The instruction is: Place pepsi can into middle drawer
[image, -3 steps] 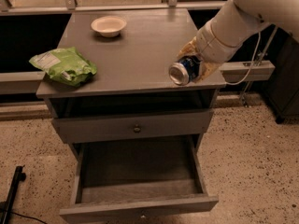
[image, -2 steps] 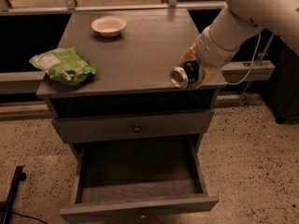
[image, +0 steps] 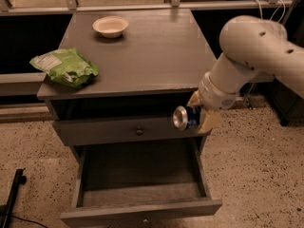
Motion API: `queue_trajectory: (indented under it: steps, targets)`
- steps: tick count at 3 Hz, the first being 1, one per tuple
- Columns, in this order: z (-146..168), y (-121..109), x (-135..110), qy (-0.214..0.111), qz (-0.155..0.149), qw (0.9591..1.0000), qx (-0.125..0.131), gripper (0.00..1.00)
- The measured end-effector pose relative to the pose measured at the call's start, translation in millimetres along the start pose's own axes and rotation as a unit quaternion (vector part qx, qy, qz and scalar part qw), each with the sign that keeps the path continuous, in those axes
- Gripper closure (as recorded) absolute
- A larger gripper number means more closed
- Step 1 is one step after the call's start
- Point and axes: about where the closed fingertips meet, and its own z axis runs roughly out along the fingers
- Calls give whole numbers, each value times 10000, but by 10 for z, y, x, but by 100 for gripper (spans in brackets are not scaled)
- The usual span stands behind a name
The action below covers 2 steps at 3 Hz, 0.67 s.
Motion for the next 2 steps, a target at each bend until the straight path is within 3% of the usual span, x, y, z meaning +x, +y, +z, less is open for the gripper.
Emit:
queue_trajectory:
  steps: [1,2]
  targets:
    - [581,540,-178,-340,703,9951,-604,100]
    - [715,676,-165,-311,760,9934,-797,100]
